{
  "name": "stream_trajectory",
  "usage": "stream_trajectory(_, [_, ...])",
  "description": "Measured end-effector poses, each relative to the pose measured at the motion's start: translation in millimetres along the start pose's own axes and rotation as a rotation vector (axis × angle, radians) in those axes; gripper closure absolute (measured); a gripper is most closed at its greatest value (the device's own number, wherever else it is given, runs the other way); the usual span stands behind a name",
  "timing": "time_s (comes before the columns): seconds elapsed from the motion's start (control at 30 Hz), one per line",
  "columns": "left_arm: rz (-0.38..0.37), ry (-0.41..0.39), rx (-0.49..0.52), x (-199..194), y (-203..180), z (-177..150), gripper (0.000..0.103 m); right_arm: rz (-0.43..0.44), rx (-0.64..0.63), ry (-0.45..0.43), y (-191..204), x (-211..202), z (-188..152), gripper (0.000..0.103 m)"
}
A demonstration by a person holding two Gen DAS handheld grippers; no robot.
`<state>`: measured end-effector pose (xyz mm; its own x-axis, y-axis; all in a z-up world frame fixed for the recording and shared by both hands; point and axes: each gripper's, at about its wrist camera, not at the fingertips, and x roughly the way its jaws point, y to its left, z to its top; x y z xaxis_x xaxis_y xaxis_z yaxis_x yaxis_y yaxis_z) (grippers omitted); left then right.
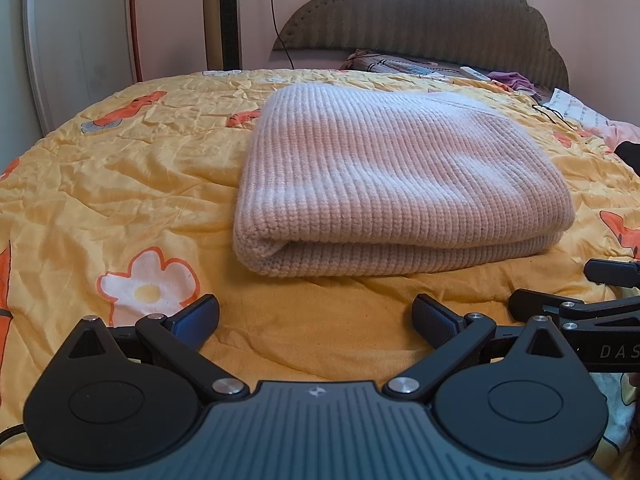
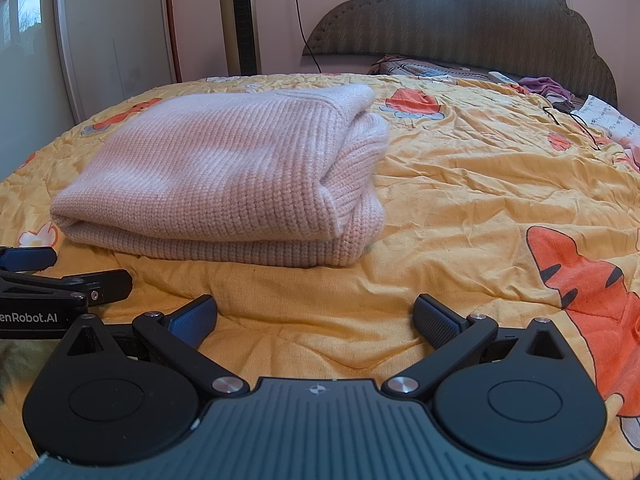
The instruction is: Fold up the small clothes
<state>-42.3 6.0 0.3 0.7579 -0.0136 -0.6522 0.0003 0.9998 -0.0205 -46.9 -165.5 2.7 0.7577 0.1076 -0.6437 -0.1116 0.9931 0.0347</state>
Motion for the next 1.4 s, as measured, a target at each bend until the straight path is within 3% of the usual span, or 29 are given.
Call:
stream_trajectory(0.47, [-0.012,-0.001,-0.007,-1.1,2.6,0.3,0.000,0.000,0.000,0.000,-0.1,-0.2,0.1,0.001])
stream_trajectory(0.6, [0.027,-0.010,-0.059,-1.5,7.1,0.6,0.000,-0.002,-0.002,0.001,0.3,-0.1,0.0,0.001])
stream_trajectory(1.4, [0.042,0.003,-0.035,-1.5,1.5,1.7,0.000,-0.003,-0.007,0.003,1.2,0.6,0.3,0.001])
